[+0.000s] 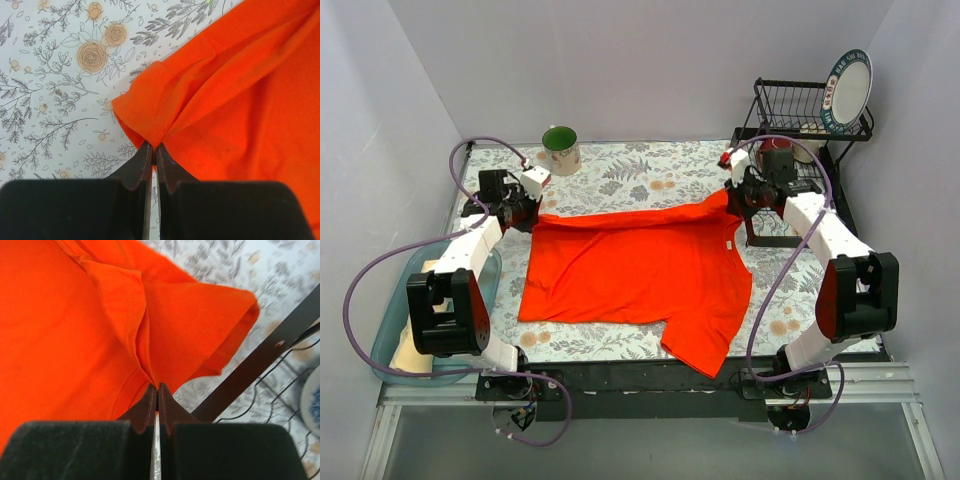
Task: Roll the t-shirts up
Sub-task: Fold the T-shirt at the center of the board.
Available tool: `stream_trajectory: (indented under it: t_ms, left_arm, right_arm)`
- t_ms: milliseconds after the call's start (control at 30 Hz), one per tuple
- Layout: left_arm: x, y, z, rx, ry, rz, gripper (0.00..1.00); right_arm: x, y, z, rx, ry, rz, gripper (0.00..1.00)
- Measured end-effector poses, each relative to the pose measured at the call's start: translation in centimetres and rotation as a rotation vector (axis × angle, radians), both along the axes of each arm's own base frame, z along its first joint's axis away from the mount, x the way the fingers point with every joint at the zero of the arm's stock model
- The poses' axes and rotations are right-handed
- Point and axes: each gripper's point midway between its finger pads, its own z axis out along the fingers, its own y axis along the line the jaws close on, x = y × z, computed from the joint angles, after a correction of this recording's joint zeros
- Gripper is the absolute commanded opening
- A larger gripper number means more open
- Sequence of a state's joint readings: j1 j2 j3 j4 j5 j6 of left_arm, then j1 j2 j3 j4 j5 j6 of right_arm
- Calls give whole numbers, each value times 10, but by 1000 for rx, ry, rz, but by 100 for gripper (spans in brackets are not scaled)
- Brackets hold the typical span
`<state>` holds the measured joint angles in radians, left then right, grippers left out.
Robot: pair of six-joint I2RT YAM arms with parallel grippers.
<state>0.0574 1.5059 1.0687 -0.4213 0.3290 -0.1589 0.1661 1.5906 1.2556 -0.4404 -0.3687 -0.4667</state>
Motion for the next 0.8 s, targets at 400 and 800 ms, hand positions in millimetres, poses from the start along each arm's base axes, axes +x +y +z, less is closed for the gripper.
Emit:
stream_trajectory:
  t_ms: [400, 800]
  left_arm:
    - [-6, 21, -10, 103, 7, -57, 0]
    - [-55, 17, -62, 105, 174, -114, 0]
  right_arm:
    - [-55, -13, -21, -73, 16, 76, 1]
    - [-108, -24, -45, -120, 63, 134, 1]
